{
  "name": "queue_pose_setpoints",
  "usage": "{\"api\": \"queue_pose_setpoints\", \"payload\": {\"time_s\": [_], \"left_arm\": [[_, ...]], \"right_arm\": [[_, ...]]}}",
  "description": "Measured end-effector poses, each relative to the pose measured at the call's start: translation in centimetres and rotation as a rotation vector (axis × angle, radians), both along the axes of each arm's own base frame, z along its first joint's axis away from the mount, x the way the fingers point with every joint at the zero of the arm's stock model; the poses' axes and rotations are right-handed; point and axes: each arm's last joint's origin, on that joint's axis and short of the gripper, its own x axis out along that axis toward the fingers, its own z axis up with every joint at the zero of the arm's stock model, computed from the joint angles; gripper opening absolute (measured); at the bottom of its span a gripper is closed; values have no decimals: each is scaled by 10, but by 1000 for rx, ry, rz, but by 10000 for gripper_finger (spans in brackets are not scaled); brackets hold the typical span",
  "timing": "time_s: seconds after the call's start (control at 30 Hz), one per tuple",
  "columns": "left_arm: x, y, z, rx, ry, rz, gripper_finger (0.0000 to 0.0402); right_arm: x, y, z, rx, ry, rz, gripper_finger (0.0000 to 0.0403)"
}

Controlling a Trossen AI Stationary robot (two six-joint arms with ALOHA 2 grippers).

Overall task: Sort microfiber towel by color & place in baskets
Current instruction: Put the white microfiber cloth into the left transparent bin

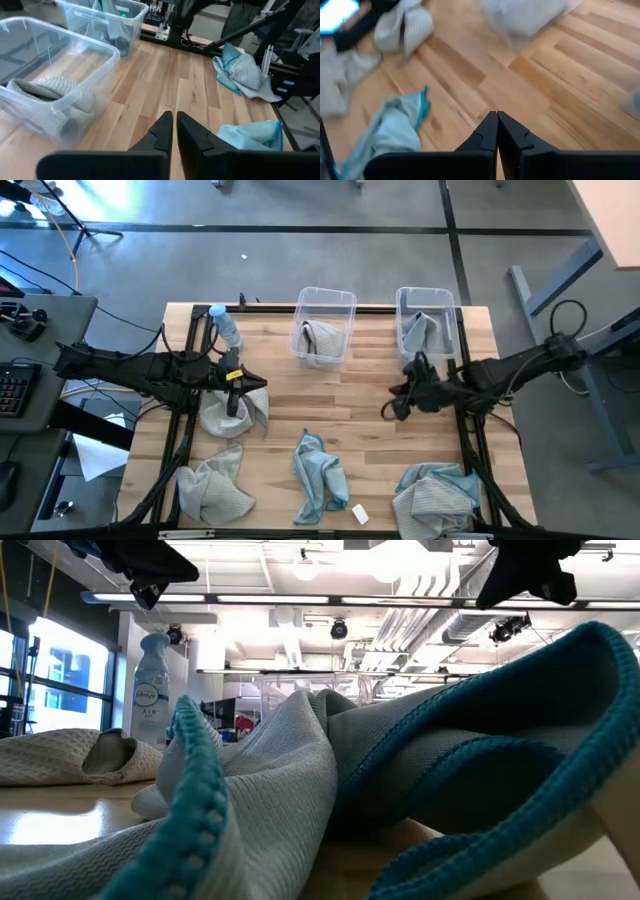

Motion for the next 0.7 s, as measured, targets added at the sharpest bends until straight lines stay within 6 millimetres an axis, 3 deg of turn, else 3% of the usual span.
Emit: {"api": "queue_pose_setpoints", "payload": {"time_s": [0.3,0.4,0.7], "left_arm": [[0,1,0,-15,-1,46,86],[-1,1,-5,-44,42,59,88],[7,-5,-40,-377,334,230,66]], "right_arm": [[10,14,-15,-34,81,49,0],[13,15,-20,-55,119,68,0],[15,19,-45,-86,271,207,0]]}}
